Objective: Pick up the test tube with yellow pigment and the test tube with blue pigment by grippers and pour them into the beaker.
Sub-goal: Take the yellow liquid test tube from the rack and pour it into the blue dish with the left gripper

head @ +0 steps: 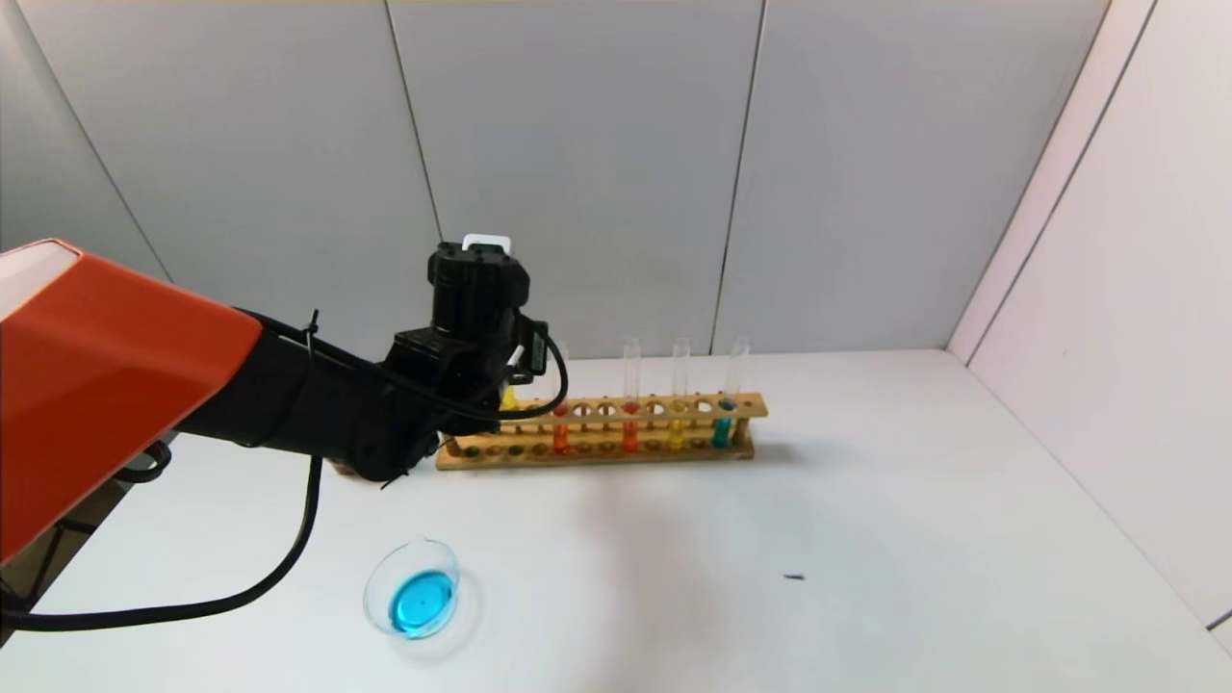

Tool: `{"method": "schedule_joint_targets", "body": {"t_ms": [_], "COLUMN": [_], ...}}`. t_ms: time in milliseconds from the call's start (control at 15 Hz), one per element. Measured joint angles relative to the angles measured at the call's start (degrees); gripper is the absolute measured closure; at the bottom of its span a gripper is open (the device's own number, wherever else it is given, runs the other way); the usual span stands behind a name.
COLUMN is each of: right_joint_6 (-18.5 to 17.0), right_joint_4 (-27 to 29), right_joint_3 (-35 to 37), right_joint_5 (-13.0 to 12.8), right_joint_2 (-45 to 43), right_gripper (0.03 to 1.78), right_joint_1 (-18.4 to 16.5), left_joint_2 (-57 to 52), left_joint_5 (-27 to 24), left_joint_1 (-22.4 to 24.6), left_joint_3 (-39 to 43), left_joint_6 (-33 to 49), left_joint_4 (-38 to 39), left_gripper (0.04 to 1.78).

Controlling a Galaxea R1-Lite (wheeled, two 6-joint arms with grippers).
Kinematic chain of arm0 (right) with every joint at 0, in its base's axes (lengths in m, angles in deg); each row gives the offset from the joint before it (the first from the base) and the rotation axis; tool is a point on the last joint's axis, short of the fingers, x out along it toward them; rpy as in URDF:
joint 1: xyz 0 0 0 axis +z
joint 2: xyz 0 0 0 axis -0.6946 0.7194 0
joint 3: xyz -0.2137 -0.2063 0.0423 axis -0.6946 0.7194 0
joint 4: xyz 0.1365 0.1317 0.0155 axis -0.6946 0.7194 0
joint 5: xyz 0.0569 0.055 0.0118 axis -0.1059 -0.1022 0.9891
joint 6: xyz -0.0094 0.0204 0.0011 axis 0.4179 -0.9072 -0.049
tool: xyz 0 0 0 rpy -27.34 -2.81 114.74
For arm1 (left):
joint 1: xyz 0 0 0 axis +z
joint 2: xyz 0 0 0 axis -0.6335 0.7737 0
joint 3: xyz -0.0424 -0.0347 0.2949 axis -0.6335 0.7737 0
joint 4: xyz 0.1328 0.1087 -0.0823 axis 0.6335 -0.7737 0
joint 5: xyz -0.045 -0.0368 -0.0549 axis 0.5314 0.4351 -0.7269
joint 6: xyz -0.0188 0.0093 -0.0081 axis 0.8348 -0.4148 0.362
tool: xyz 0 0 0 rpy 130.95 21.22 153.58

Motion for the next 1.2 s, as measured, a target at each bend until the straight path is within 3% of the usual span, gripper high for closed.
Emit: {"method": "schedule_joint_targets", "body": {"t_ms": [400, 667, 1200], "right_joint_6": [0.0, 0.0, 0.0], "right_joint_4": [0.0, 0.0, 0.0], "right_joint_3": [0.0, 0.0, 0.0], "right_joint_5": [0.0, 0.0, 0.0], "right_joint_2": [0.0, 0.0, 0.0], "right_gripper": [0.11, 0.11, 0.11], "right_joint_1": [0.0, 0.0, 0.0], "left_joint_2": [-1.7, -5.6, -24.4], "left_joint_5": [0.9, 0.7, 0.0], "left_joint_1": [0.0, -0.2, 0.0], "left_joint_3": [-4.3, -5.7, 6.4], "left_joint_6": [-0.2, -1.0, -1.8], "left_joint_4": [-3.0, -9.4, -22.7], "left_gripper": [1.51, 1.5, 1.51]}}
